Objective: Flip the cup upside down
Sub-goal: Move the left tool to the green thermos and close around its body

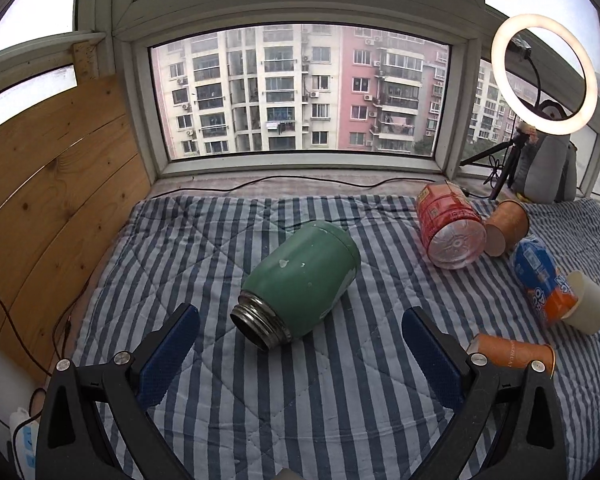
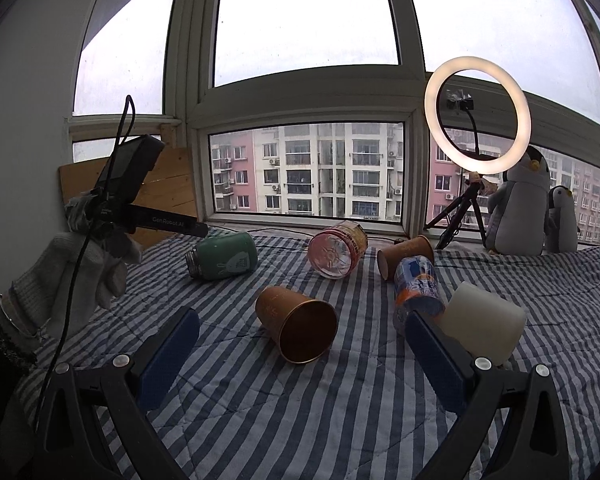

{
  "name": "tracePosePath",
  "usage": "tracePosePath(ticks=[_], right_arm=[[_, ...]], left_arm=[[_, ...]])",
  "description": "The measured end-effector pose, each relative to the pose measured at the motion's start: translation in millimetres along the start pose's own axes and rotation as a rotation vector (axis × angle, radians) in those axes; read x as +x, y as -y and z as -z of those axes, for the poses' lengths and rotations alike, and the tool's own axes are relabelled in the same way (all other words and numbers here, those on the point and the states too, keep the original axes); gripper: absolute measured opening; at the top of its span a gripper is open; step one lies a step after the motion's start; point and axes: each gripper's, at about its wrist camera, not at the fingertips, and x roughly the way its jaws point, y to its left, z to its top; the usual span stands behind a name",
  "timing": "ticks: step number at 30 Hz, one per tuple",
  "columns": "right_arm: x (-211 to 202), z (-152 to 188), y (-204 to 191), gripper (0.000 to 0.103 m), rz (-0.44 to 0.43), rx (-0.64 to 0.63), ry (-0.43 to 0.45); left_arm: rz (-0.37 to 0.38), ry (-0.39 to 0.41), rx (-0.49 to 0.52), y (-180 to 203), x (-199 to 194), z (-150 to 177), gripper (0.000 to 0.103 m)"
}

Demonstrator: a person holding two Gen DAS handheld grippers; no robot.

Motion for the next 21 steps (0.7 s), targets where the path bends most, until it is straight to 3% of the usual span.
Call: tracePosePath(ticks=[6,10,15,21], right_arm=[[11,4,3,0.102,-0.030,0.004,-0.030],[5,5,-7,0.102,-0.021,-0.039,0.002],[-2,6,-16,0.102,-0.011,-0.086,0.036],[-3,5,-15,0.102,-0.030,-0.074,0.032]], left_arm=[[0.051,-0.080,-0.032,-10,50,-29,0.102],[0.079,-0.138,-0.050,-14,80,-40,0.102],[0.079,-0.194,-0.025,-5,104,-47,0.102],[0.024,-0.257,0.056,12,119,-48,0.102]])
